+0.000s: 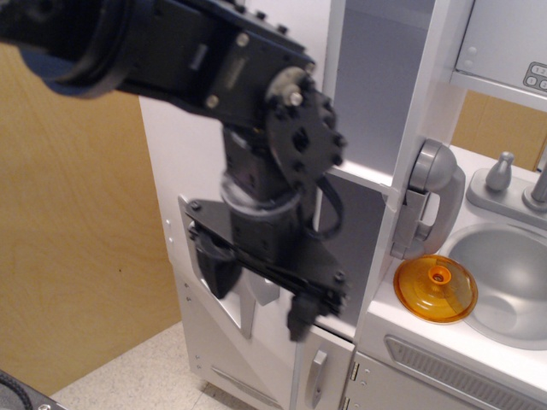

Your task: Open fridge

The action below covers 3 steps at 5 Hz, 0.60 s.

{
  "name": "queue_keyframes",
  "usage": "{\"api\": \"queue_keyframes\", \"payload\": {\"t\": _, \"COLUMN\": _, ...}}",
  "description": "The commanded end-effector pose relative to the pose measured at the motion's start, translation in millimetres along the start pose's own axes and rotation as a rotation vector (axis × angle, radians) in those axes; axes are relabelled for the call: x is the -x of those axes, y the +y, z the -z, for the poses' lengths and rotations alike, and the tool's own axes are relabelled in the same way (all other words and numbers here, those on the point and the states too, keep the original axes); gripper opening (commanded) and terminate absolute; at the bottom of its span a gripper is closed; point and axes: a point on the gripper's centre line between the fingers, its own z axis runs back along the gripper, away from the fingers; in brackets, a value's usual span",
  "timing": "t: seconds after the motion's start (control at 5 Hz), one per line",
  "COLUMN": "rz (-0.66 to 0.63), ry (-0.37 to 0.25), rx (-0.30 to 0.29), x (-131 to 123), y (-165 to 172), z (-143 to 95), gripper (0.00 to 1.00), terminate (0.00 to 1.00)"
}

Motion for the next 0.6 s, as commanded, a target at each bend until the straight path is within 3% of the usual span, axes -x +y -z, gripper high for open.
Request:
{"api": "queue_keyframes", "payload": {"t": 0.0, "rz": 0.023, "ry": 0.007, "rx": 0.056, "x": -17, "y": -56, "z": -6, "gripper": 1.0, "terminate": 0.0}}
{"api": "queue_keyframes", "payload": {"t": 0.4, "rz": -0.015, "ry": -0.045, "rx": 0.065, "x": -58, "y": -78, "z": -6, "gripper": 1.0, "terminate": 0.0}}
